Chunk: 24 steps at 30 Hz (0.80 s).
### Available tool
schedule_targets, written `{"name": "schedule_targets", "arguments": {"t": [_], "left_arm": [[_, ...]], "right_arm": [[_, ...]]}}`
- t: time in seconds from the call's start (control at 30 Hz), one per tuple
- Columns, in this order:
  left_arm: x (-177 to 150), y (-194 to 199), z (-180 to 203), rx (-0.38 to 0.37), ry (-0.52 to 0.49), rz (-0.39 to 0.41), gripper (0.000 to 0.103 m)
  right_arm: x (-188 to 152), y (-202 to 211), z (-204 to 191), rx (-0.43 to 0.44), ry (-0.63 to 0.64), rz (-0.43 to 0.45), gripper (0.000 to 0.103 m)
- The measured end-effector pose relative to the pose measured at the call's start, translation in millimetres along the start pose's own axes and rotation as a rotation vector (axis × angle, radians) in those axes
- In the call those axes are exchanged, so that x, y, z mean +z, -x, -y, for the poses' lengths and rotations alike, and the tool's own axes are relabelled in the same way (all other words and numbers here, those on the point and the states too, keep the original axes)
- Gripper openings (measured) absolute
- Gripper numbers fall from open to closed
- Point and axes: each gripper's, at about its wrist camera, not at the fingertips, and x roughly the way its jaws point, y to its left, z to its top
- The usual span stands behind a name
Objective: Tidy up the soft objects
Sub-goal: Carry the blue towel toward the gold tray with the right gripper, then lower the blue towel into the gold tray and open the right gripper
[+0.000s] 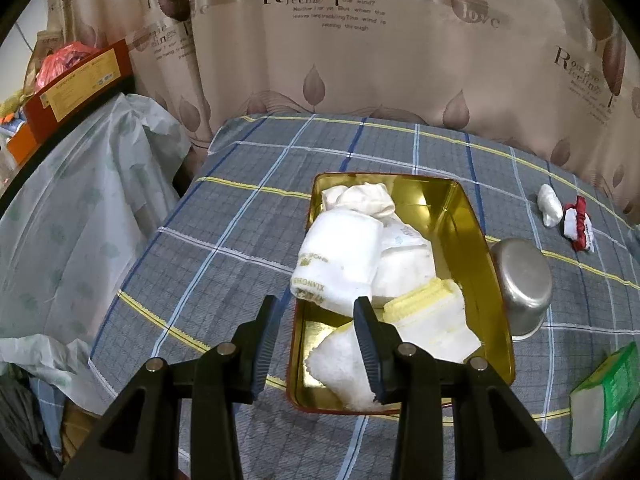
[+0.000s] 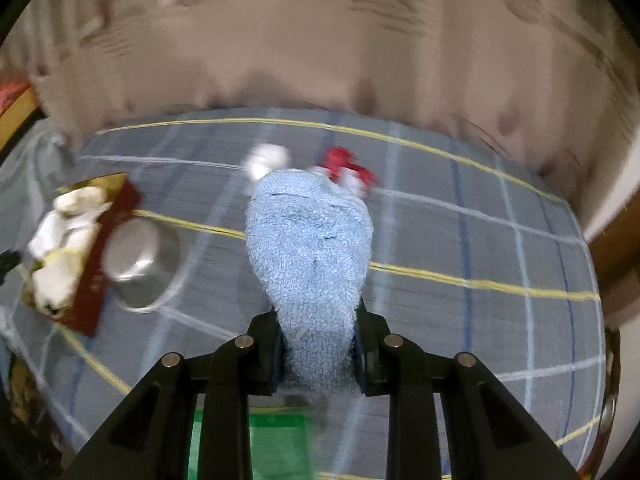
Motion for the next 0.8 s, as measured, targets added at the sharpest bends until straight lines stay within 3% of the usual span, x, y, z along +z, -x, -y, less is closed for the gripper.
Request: {"name": "schedule_targets", "arguments": {"t": [0.4, 0.47, 0.8], "left_arm": [[1, -2, -12, 0.011, 0.041, -0.009, 0.039], [1, -2, -16, 0.008, 0.050, -0.010, 0.039], [8, 6, -41, 0.019, 0.112, 0.009, 0.039]], "right_arm": [[18, 25, -140, 0.193, 0.236, -0.019, 0.024], [19, 23, -165, 0.250, 0.264, -0.039, 0.024], [15, -7, -270, 0.342, 0.369, -0.093, 0.024]]}}
